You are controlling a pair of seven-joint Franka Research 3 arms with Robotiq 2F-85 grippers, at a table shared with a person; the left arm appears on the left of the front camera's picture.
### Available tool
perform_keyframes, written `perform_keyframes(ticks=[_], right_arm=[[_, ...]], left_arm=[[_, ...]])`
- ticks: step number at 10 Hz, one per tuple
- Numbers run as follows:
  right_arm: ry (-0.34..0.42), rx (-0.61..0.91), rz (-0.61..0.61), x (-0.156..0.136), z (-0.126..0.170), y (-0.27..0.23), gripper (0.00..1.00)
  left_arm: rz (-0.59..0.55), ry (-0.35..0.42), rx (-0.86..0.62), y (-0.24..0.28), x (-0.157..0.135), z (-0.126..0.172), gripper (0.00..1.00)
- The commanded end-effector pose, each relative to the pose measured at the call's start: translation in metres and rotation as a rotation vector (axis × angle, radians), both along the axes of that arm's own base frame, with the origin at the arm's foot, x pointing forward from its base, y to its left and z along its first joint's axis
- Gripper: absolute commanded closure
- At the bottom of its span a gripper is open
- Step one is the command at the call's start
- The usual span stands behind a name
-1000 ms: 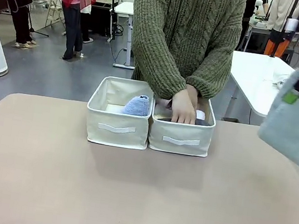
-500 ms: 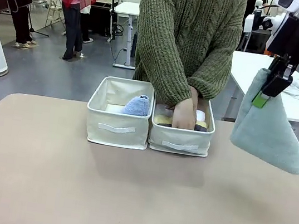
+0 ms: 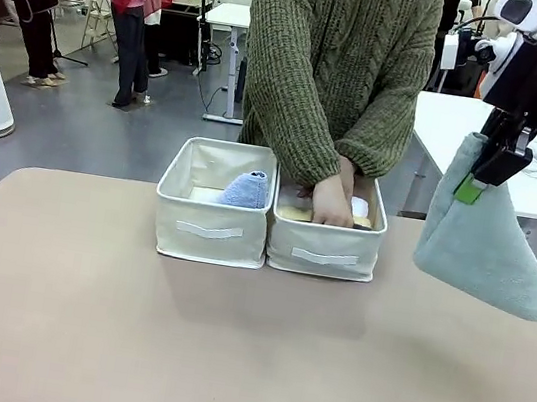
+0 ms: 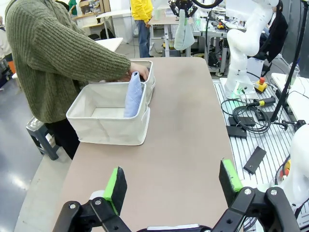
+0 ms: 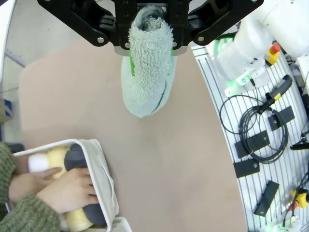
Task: Sort the towels based on their folding style.
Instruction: Pick up another triangle-folded towel from the table and place it in the left Fabric basket.
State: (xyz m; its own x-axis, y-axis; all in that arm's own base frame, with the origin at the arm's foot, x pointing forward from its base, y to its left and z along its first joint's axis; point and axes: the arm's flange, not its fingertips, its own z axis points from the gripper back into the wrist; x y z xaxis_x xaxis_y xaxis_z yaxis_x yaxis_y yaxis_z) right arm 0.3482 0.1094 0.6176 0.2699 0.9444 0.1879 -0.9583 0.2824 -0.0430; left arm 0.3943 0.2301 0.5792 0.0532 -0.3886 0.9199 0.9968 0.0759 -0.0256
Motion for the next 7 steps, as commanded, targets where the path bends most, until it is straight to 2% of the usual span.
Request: perform_keyframes(ticks=[1,7], right_arm=[[-0.004,-0.002,-0.009,0.0023,0.002,0.0013,0.8],[-0.004,-0.002,-0.009,0.0023,0.002,0.0013,0.8]], left_arm=[[0.003,-0.002,-0.004,0.0007,-0.0024,0.0005,0.0],[0.003,-0.002,-0.004,0.0007,-0.0024,0.0005,0.0]])
